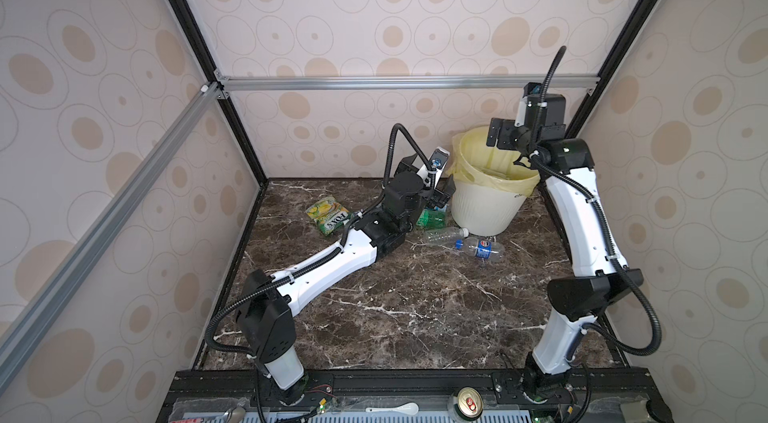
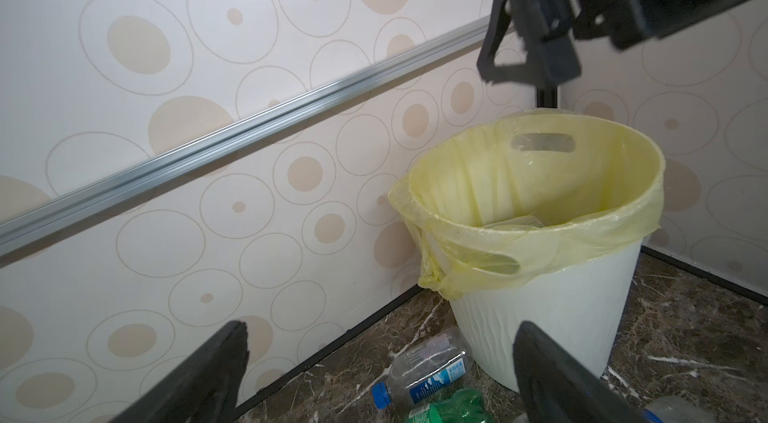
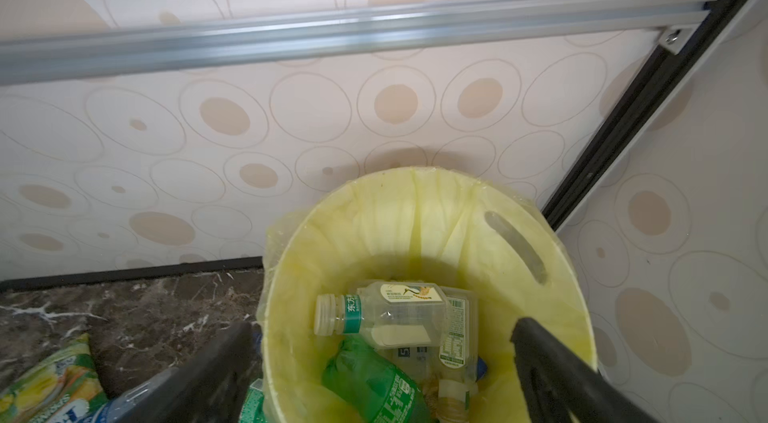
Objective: Throw the plastic bottles in the bin
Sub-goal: 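Carry the tea bottle over the bin with the right gripper and release it, then lower both grippers back to the blue-labelled water bottle in the pile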
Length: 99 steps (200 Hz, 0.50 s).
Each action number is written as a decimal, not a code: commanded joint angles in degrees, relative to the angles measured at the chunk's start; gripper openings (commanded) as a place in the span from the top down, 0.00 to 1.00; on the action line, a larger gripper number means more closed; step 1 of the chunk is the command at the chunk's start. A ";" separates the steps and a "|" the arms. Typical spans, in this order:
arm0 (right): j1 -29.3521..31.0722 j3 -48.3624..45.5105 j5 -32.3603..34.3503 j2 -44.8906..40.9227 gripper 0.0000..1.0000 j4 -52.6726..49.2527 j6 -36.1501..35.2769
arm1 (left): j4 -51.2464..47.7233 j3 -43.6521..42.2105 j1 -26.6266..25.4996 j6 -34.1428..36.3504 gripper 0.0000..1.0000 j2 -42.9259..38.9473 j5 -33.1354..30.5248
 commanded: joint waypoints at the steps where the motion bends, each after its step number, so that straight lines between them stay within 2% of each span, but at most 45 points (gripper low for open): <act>1: -0.04 -2.92 -1.63 -3.74 0.00 1.11 1.40 | -2.28 -0.89 -0.37 -2.26 0.01 -2.73 -2.61; 23: 0.21 -7.24 -3.24 -7.17 0.00 2.03 2.60 | -7.08 -0.87 -0.37 -2.68 0.01 -3.31 -1.28; 45: 0.90 -11.39 -4.47 -10.47 0.00 2.61 3.61 | -12.28 0.50 -0.27 -5.41 0.01 -2.50 -5.40; 99: 6.04 -25.02 -5.40 -19.30 0.00 4.39 5.55 | -23.03 0.75 0.93 -10.12 0.01 -2.93 -6.40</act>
